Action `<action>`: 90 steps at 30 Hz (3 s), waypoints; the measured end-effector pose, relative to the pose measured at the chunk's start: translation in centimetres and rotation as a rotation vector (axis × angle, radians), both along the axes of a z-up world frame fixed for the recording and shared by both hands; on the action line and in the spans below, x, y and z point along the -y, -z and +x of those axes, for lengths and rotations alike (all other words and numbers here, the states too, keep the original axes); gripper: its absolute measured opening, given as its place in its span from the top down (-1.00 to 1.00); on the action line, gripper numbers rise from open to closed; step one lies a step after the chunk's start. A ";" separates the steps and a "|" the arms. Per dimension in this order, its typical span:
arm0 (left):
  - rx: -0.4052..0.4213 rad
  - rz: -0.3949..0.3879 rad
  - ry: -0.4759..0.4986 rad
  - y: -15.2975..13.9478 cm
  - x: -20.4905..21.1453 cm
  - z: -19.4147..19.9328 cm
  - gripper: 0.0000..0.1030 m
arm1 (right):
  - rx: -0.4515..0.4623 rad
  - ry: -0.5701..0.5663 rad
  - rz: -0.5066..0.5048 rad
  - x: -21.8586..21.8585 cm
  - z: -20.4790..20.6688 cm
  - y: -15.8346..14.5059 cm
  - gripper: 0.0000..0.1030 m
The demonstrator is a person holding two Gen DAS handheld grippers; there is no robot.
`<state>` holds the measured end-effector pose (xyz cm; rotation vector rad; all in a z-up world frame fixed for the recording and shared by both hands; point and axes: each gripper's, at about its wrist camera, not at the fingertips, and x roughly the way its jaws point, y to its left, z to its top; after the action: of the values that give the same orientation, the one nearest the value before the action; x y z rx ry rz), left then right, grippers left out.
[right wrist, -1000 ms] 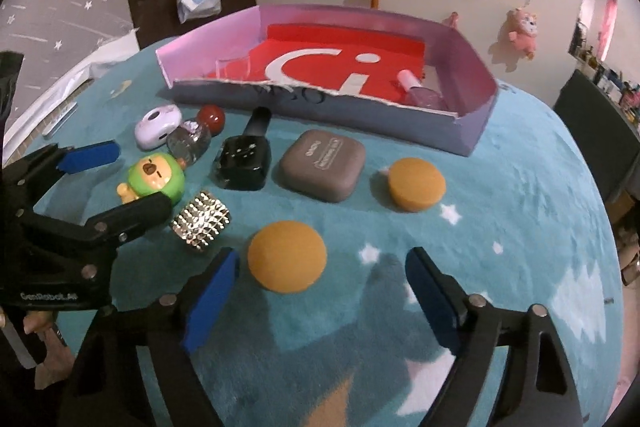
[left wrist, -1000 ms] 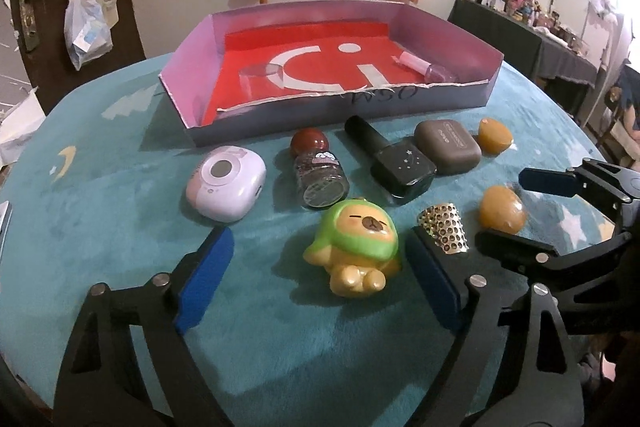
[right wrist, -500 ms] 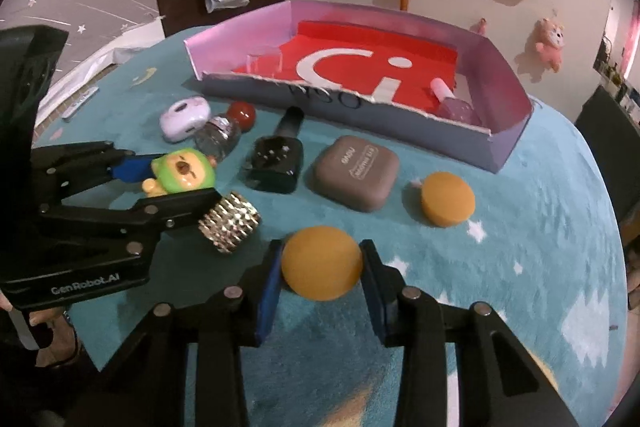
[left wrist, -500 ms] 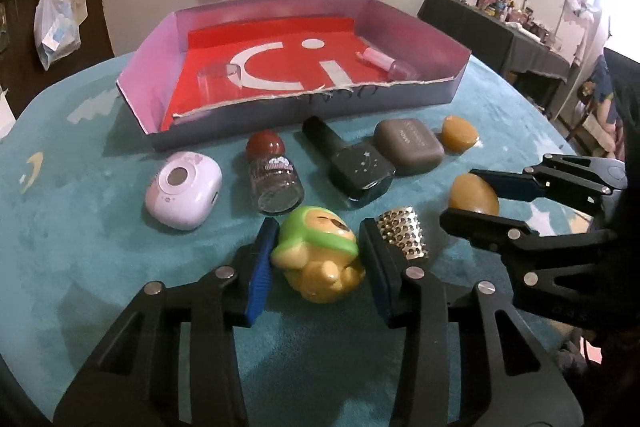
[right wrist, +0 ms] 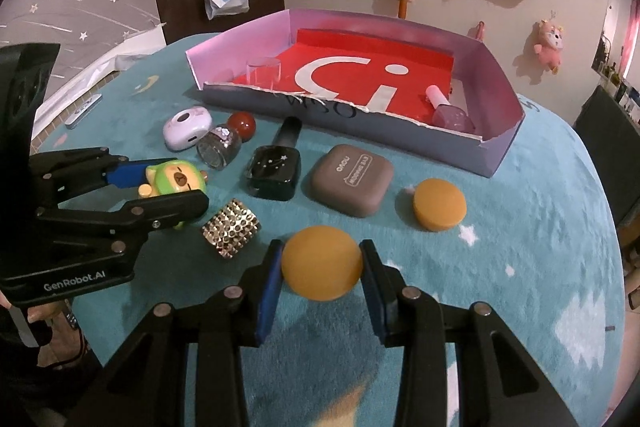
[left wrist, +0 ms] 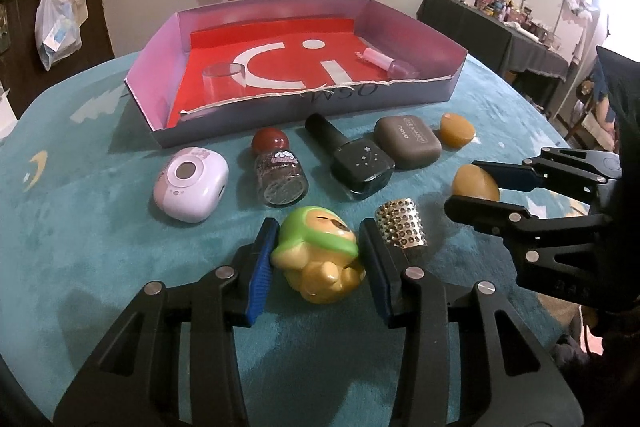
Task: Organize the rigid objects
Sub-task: 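Lower the figurine into the box with the left tool while the right tool releases the sponge beside it, then lift both open tools up and away from the pink box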
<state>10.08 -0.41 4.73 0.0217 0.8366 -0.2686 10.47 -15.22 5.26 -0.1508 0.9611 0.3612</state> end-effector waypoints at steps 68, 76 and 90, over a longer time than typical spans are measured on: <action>-0.065 0.011 0.147 -0.8 2.5 18.0 -0.02 | -0.131 -0.211 -0.085 0.5 18.8 1.9 0.07; -0.033 0.013 0.140 -1.7 2.2 17.7 -0.16 | -0.126 -0.204 -0.090 0.5 18.6 1.7 -0.02; 0.084 0.004 0.086 -6.5 1.3 13.3 -0.46 | -0.059 -0.150 -0.068 1.7 16.0 -2.6 -0.35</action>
<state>23.40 -1.67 11.21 0.0728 0.7536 -0.3451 26.51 -16.91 7.87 -0.2762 1.0242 0.4731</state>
